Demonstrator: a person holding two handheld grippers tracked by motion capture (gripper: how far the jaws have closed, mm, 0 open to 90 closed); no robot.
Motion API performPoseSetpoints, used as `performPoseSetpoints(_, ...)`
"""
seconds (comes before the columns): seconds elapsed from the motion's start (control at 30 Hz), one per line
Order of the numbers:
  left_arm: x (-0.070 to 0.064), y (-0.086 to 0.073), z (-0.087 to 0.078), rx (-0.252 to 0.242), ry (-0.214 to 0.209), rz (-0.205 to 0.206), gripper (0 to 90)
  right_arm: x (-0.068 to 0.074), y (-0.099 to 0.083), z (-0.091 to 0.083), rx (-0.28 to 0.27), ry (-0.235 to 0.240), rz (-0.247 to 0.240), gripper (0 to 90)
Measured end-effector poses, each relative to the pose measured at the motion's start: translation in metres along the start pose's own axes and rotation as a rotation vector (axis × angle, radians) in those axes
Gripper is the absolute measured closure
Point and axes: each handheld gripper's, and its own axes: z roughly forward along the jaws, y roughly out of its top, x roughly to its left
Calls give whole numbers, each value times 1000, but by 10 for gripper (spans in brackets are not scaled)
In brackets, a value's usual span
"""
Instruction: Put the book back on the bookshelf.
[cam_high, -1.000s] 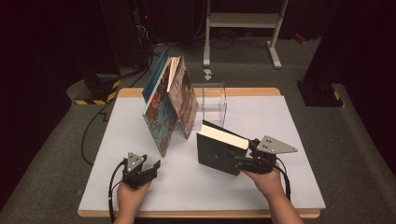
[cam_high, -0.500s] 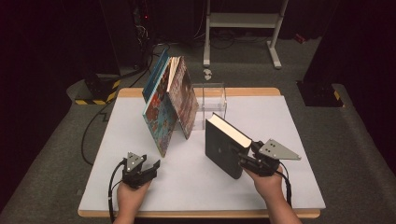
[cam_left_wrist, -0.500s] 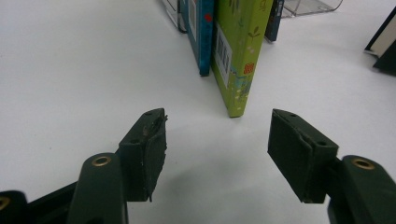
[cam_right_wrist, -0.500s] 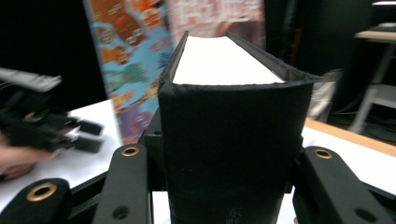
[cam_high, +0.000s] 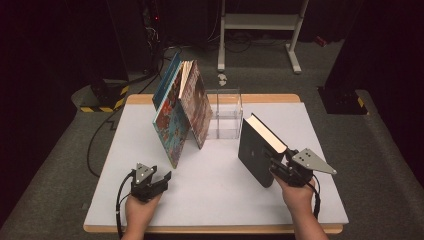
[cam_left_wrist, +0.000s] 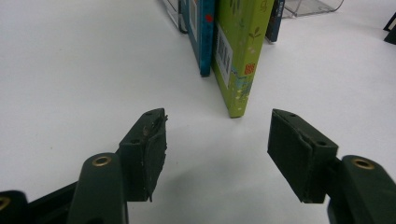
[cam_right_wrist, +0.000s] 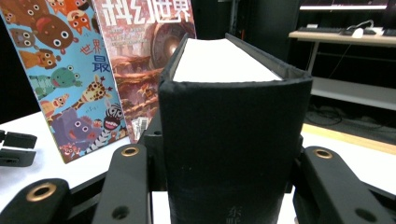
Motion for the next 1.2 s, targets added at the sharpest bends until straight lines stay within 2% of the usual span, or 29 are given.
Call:
performPoseSetpoints(0.17, 0, 0, 0, -1, -2, -1, 374, 1, -3, -3, 1, 7, 1, 522)
performPoseSetpoints(0.3, 0, 0, 0, 0, -3, 1, 374, 1, -1, -4, 27, 15, 8, 497)
performPoseSetpoints(0.53, 0, 0, 0, -2, -6, -1, 372, -2, 0, -1, 60, 19, 71, 410)
performPoseSetpoints(0.6, 0, 0, 0, 1, -7, 4, 372, -4, 1, 0, 62, 28, 76, 417)
performPoseSetpoints(0.7, 0, 0, 0, 3, -7, 4, 372, -4, 4, 2, 34, 28, 63, 422)
performPoseSetpoints(0.8, 0, 0, 0, 3, -8, 5, 372, -2, 9, 5, 31, 26, 54, 428)
performPoseSetpoints(1.0, 0, 0, -1, 7, -11, 10, 373, -1, 18, 9, 71, 19, 50, 498)
performPoseSetpoints(1.1, 0, 0, 0, 12, -12, 14, 374, 0, 19, 8, 81, 14, 13, 527)
performPoseSetpoints(1.2, 0, 0, 0, 15, -14, 6, 376, 5, 21, 9, 88, -3, -1, 536)
